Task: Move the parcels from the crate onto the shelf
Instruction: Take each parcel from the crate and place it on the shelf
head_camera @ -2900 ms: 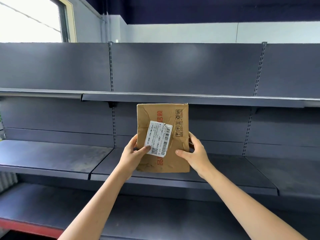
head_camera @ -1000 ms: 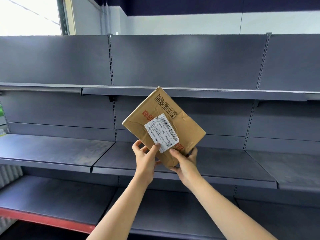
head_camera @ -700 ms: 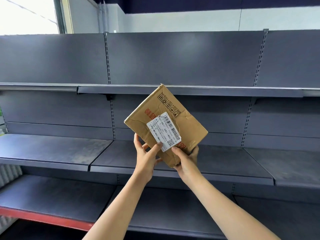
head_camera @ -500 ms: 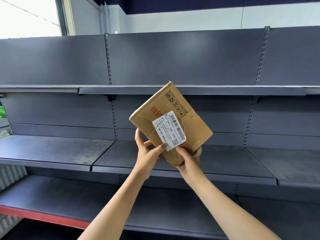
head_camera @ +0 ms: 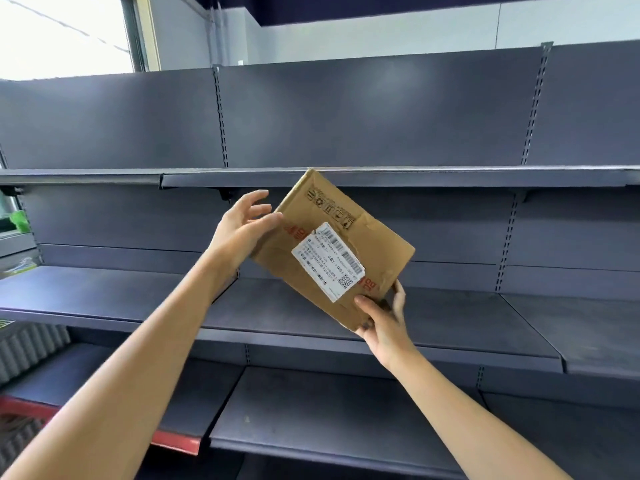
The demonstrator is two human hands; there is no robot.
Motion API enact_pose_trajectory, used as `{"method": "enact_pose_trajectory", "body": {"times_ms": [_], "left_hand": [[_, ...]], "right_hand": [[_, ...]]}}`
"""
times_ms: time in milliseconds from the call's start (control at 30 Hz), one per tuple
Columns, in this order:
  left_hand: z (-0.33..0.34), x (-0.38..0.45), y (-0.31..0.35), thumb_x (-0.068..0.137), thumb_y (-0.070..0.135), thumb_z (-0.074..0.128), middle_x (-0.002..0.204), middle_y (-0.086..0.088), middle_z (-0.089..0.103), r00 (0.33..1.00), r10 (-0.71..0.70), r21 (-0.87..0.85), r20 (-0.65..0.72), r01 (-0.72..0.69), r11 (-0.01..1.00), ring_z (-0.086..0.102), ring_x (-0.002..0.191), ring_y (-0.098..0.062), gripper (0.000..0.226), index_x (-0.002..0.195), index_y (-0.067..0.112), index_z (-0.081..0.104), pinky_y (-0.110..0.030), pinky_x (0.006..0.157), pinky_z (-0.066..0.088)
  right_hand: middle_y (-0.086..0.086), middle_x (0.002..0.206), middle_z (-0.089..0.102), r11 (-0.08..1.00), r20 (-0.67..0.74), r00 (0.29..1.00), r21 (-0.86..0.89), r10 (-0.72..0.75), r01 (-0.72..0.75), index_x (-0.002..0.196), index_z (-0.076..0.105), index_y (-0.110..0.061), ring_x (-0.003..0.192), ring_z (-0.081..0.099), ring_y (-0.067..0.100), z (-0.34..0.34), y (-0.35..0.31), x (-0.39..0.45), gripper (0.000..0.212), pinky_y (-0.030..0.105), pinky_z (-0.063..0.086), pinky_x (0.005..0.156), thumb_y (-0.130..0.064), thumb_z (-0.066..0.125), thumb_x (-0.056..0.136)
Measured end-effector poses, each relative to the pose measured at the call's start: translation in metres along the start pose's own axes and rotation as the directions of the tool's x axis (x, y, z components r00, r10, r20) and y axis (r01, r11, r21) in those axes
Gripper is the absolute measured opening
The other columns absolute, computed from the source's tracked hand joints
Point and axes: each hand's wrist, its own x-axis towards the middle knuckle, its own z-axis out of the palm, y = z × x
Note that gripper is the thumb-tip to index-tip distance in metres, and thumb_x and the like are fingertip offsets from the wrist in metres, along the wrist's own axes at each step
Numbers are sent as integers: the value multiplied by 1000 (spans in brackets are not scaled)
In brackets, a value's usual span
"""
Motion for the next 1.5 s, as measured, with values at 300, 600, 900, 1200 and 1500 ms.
{"method": "enact_pose_trajectory", "body": {"times_ms": [300, 600, 900, 1200, 1500], "left_hand": [[-12, -28, -38, 82, 3, 66, 105, 8, 64, 992, -104, 25, -75, 106, 994, 66, 90, -14, 49, 124, 26, 56, -41, 77, 57], [-4, -40, -76, 78, -2, 69, 98, 1, 69, 986, -160, -147, -43, 152, 977, 67, 91, -18, 43, 108, 27, 58, -33, 75, 55], [27, -55, -105, 82, -4, 62, 101, 2, 67, 969, -236, -279, 73, 247, 928, 64, 91, -15, 41, 105, 29, 52, -28, 67, 50], [26, -43, -128, 85, -5, 57, 106, 4, 65, 960, -250, -275, 125, 276, 921, 63, 93, -17, 42, 104, 32, 49, -34, 68, 52], [29, -22, -167, 91, 2, 53, 109, 14, 56, 931, -300, -192, 209, 339, 921, 56, 98, -9, 44, 115, 36, 39, -30, 69, 52]], "right_hand": [[-6, 120, 51, 960, 85, 996, -278, 15, 9, 107, 46, -47, 110, 54, 19, 5, -19, 6, 61, 37, 58, 61, 3, 66, 78], [-2, 123, 51, 832, 138, 990, -547, -15, 89, 114, 40, -49, 109, 56, 19, -5, -41, 8, 65, 33, 56, 67, -1, 66, 79], [2, 131, 46, 714, 27, 998, -698, -49, 54, 123, 32, -39, 114, 51, 19, -24, -32, -7, 72, 24, 52, 70, 3, 66, 76], [-8, 110, 51, 628, -62, 998, -776, 2, -50, 128, 25, -29, 96, 54, 8, -21, -19, 3, 74, 18, 50, 61, 2, 66, 75], [-6, 105, 51, 597, -193, 981, -784, 29, -172, 130, 21, -28, 92, 52, 8, -27, 16, 21, 79, 21, 45, 61, 5, 64, 73]]}}
